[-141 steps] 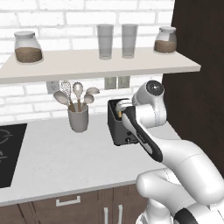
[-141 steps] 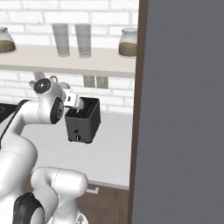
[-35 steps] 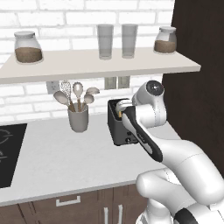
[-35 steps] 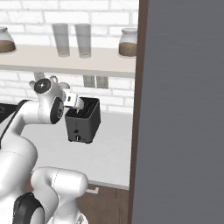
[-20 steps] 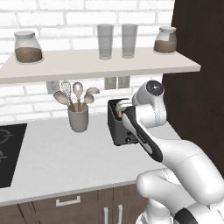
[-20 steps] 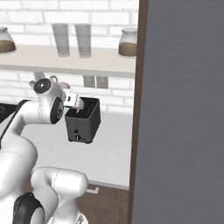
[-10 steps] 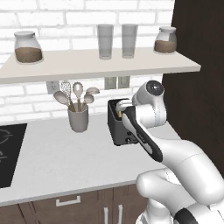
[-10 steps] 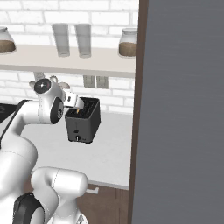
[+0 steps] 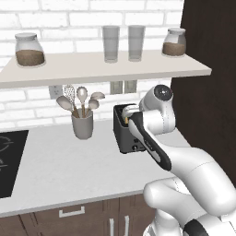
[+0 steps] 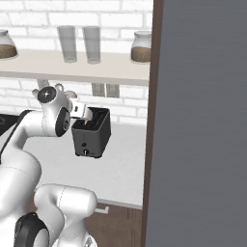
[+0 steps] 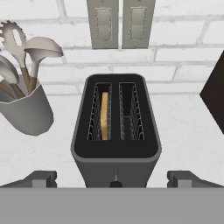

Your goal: Start the toaster. Once the lever pops up, take the bread to the plate on the dining counter.

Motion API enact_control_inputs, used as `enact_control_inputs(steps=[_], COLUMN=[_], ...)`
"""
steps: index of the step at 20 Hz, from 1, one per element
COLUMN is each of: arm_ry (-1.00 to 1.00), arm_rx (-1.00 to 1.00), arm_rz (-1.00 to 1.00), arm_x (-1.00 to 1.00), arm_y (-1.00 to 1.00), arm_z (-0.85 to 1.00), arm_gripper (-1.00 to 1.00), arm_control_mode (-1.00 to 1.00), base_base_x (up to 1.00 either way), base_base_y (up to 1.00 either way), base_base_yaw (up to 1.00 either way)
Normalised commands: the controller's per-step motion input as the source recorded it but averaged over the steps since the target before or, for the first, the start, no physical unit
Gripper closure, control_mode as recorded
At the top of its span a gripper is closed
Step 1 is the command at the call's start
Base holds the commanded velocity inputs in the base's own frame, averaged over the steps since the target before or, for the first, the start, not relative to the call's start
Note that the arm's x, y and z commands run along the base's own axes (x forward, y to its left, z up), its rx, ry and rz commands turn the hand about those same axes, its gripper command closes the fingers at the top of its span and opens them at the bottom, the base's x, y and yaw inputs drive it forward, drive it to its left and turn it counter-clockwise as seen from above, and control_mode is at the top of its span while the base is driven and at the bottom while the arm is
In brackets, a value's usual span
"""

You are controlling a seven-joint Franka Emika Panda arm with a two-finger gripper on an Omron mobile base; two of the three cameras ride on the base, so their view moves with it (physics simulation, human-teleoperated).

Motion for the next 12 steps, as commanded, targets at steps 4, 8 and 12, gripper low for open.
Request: enact_control_inputs(steps=[4,8,12], arm_ry=[0.0,0.0,0.0], arm_rx=[0.0,0.0,0.0], arm_rz=[0.0,0.0,0.0], arm_x=[0.0,0.0,0.0], arm_y=[0.0,0.0,0.0], arm_z=[0.0,0.0,0.0], arm_gripper=[-1.0,-1.0,-1.0], arm_control_mode=[-1.0,-1.0,-1.0], base_base_x=[0.0,0.0,0.0], base_base_y=[0.0,0.0,0.0], base_base_yaw=[0.0,0.0,0.0])
